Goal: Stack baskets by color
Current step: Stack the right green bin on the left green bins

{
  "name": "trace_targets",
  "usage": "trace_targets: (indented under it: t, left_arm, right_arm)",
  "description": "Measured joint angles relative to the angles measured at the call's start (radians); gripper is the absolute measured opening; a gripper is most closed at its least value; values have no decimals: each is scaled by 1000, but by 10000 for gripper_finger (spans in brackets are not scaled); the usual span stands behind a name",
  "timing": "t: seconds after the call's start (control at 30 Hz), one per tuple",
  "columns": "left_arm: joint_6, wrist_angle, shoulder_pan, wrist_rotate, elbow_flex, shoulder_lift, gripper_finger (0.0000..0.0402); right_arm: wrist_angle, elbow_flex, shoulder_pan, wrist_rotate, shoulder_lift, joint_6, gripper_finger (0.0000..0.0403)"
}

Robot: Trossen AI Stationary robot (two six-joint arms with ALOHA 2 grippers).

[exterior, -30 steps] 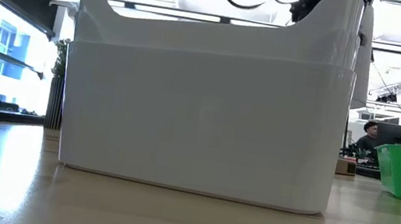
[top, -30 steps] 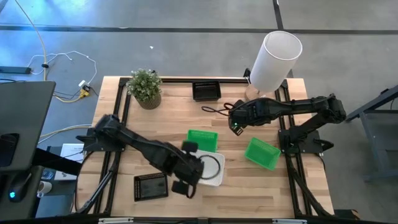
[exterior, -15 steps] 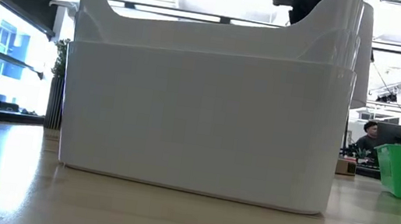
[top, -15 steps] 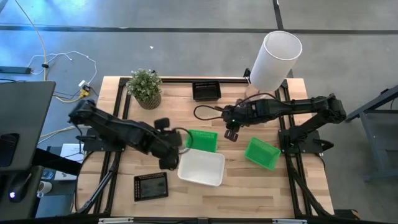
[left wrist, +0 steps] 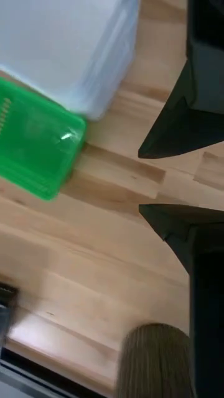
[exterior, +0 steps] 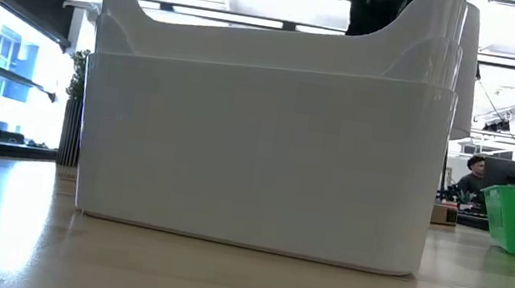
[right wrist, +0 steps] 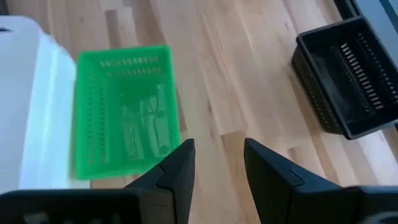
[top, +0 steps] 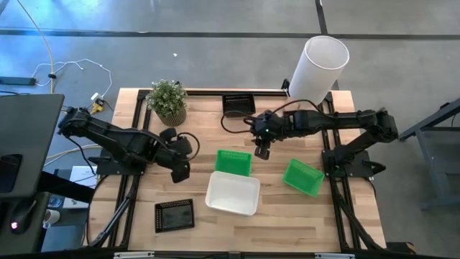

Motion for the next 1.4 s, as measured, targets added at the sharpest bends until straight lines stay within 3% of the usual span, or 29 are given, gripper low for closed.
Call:
trace_targets:
  t: [0.23, 0.43, 0.87, 1.17, 1.4]
  left_arm:
    - [-2, 62, 68, 6, -136, -84, 115]
    - [28, 92, 157, 28, -212, -129, 115]
    - [157, 190, 281, 83, -219, -126, 115]
    - [180, 208, 296, 103, -219, -125, 115]
    - [180, 229, 296, 103, -219, -125, 115]
  right_arm:
    - [-24, 0, -52, 36, 12, -17, 124]
    - [-188, 0, -77, 64, 12, 10, 124]
    - [-243, 0, -82, -6, 55, -44, 124]
    - [-562, 0, -72, -25, 71, 62, 124]
    - [-614, -17, -34, -91, 67, 76, 124]
